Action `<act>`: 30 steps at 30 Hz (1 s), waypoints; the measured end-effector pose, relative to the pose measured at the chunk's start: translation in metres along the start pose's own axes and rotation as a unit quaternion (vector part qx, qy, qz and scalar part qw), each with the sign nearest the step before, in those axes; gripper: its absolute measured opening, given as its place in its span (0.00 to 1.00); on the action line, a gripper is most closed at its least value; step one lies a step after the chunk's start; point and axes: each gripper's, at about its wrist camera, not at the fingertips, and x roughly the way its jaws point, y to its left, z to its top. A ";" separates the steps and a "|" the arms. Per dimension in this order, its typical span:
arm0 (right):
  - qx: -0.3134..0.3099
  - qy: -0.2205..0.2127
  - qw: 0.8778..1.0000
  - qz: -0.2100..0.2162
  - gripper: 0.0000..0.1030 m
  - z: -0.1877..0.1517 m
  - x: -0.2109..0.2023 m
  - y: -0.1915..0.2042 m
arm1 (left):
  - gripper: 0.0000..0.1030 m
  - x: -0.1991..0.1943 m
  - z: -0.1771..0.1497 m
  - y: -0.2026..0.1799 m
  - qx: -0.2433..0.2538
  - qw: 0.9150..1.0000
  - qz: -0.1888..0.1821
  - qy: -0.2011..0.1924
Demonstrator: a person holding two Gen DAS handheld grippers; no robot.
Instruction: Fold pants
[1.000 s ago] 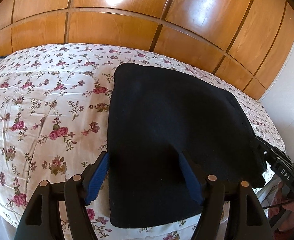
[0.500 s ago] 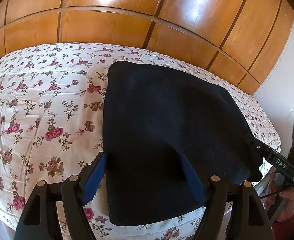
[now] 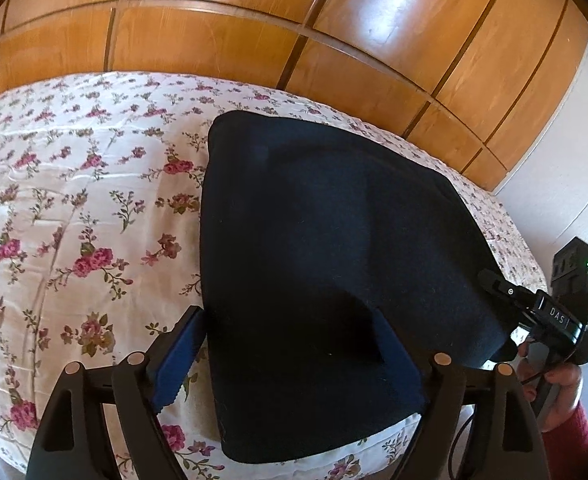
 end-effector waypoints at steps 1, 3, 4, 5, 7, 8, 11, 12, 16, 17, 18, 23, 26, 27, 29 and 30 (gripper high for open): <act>0.007 0.003 1.000 0.008 0.77 0.000 0.001 -0.002 | 0.85 0.001 0.000 0.001 -0.003 1.000 -0.004 0.003; 0.028 0.008 0.999 0.028 0.77 0.000 0.004 -0.009 | 0.85 0.003 0.001 0.002 -0.006 1.000 -0.009 0.004; 0.037 0.011 0.999 0.036 0.77 -0.001 0.005 -0.011 | 0.86 0.004 0.002 0.003 -0.006 1.000 -0.013 0.006; 0.042 0.014 0.998 0.043 0.77 -0.002 0.005 -0.013 | 0.87 0.006 0.002 0.004 -0.006 1.000 -0.017 0.007; 0.046 0.019 0.997 0.053 0.78 -0.001 0.006 -0.014 | 0.88 0.009 0.003 0.006 -0.010 1.000 -0.027 0.012; 0.046 0.021 0.997 0.058 0.78 -0.001 0.007 -0.015 | 0.89 0.011 0.004 0.007 -0.013 0.999 -0.033 0.016; 0.052 0.024 0.996 0.071 0.79 -0.002 0.009 -0.017 | 0.91 0.017 0.009 0.010 -0.018 0.998 -0.044 0.028; 0.055 0.024 0.995 0.076 0.79 -0.003 0.009 -0.018 | 0.91 0.019 0.009 0.010 -0.018 0.998 -0.046 0.030; 0.066 0.026 0.993 0.098 0.81 -0.001 0.009 -0.022 | 0.93 0.025 0.013 0.008 -0.012 0.998 -0.052 0.037; 0.068 0.027 0.992 0.105 0.84 0.001 0.008 -0.024 | 0.94 0.026 0.013 0.008 -0.011 0.998 -0.054 0.038; 0.069 0.031 0.991 0.115 0.87 0.002 0.009 -0.025 | 0.94 0.028 0.015 0.008 -0.011 0.998 -0.057 0.040; 0.058 0.046 0.989 0.124 0.88 0.010 0.016 -0.023 | 0.94 0.035 0.017 0.010 -0.015 0.996 -0.078 0.047; 0.021 0.055 0.993 0.104 0.88 0.008 0.020 -0.012 | 0.92 0.037 0.020 0.011 0.000 0.996 -0.079 0.048; 0.004 0.056 0.994 0.094 0.88 0.007 0.022 -0.007 | 0.91 0.037 0.020 0.010 0.005 0.996 -0.078 0.048; -0.024 0.058 0.995 0.072 0.85 0.006 0.025 0.003 | 0.83 0.035 0.019 0.007 0.014 0.996 -0.079 0.043; -0.028 0.056 0.996 0.069 0.81 0.007 0.026 0.005 | 0.81 0.033 0.019 0.004 0.025 0.996 -0.075 0.036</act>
